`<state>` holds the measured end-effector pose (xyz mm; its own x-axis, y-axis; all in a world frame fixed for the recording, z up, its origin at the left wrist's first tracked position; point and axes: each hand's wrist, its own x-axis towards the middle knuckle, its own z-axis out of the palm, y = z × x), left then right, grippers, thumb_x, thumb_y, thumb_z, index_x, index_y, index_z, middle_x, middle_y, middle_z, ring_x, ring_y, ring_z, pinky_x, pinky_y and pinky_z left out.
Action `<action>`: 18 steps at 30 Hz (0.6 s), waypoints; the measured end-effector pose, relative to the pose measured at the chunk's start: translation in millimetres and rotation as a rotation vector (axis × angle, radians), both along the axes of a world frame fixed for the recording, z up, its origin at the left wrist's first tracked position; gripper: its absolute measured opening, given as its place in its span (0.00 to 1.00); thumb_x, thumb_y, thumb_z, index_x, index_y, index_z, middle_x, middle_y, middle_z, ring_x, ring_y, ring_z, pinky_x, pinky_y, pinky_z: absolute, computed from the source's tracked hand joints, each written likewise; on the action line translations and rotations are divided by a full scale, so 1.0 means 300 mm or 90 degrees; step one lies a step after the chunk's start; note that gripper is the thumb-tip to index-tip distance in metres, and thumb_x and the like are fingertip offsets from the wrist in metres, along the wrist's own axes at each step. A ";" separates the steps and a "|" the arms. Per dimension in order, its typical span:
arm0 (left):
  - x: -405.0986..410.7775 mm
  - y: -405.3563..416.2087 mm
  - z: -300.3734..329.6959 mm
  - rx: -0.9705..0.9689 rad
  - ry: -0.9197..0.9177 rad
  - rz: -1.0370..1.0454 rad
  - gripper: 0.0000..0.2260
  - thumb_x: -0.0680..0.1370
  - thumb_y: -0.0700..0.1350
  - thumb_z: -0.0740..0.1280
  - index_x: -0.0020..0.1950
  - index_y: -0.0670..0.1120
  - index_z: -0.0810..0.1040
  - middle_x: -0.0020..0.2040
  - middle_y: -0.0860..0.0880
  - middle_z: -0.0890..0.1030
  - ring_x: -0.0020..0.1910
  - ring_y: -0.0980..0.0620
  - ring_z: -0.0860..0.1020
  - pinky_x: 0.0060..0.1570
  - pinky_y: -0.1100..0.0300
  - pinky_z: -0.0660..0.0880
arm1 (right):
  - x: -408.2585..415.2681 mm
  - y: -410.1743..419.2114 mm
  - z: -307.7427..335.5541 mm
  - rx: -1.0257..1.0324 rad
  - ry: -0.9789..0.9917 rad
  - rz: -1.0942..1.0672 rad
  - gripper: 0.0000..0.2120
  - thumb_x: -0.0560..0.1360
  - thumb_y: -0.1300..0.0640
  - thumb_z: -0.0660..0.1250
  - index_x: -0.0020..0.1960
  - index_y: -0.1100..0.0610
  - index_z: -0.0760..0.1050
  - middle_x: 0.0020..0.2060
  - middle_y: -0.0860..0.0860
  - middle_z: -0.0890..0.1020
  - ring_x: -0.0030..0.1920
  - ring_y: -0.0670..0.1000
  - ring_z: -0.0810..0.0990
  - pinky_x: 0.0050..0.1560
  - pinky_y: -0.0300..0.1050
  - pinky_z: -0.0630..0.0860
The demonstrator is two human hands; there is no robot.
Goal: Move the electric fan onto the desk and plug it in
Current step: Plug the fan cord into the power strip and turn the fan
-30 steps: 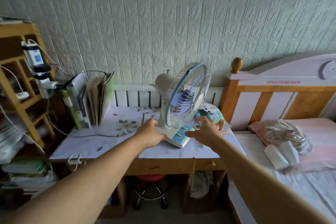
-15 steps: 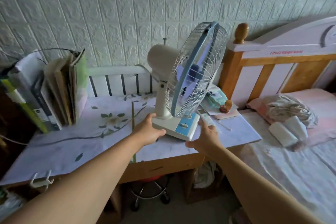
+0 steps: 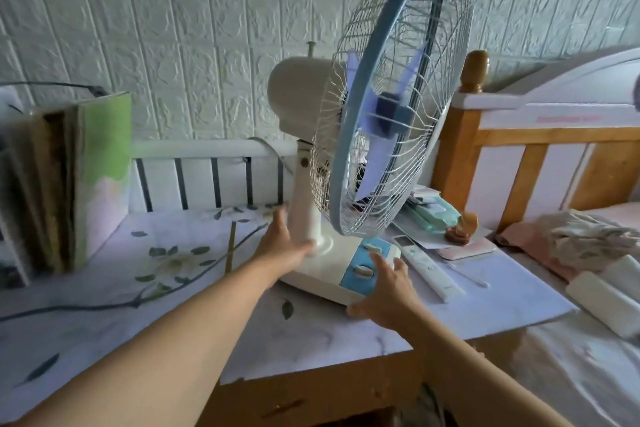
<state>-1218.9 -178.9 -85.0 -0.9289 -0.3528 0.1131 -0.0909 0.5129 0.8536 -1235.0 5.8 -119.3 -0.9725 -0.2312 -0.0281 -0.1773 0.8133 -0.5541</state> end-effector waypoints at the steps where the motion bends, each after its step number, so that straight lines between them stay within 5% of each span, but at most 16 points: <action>1: -0.025 0.003 -0.002 0.013 0.017 -0.007 0.36 0.72 0.43 0.69 0.74 0.51 0.52 0.70 0.45 0.69 0.65 0.45 0.71 0.62 0.54 0.70 | -0.012 -0.004 -0.011 -0.003 0.010 0.006 0.46 0.60 0.53 0.76 0.73 0.51 0.57 0.69 0.58 0.58 0.67 0.61 0.66 0.58 0.46 0.71; 4: -0.089 0.007 -0.001 0.068 0.061 -0.015 0.33 0.74 0.42 0.68 0.73 0.48 0.53 0.68 0.42 0.70 0.64 0.42 0.72 0.65 0.44 0.70 | -0.037 -0.004 -0.034 -0.011 0.047 0.015 0.42 0.58 0.55 0.78 0.69 0.52 0.65 0.64 0.55 0.64 0.62 0.57 0.69 0.55 0.44 0.73; 8: -0.141 0.003 -0.026 0.035 0.089 0.007 0.31 0.74 0.42 0.67 0.72 0.44 0.53 0.68 0.39 0.69 0.66 0.40 0.70 0.68 0.44 0.67 | -0.052 0.004 -0.048 -0.030 0.057 0.027 0.41 0.56 0.58 0.78 0.67 0.52 0.70 0.60 0.54 0.67 0.59 0.57 0.72 0.57 0.47 0.76; 15: -0.152 0.002 -0.050 0.029 0.120 0.044 0.31 0.74 0.41 0.68 0.71 0.48 0.54 0.67 0.42 0.72 0.62 0.41 0.73 0.64 0.44 0.71 | -0.068 0.017 -0.038 -0.014 0.100 0.050 0.40 0.55 0.60 0.76 0.67 0.51 0.72 0.58 0.53 0.72 0.55 0.54 0.75 0.50 0.40 0.76; 18: -0.148 0.018 -0.053 0.009 0.123 0.081 0.30 0.74 0.42 0.67 0.71 0.49 0.55 0.66 0.41 0.72 0.61 0.40 0.74 0.62 0.44 0.73 | -0.081 0.032 -0.028 -0.027 0.089 0.075 0.39 0.56 0.62 0.76 0.67 0.51 0.72 0.55 0.50 0.73 0.49 0.49 0.74 0.40 0.35 0.74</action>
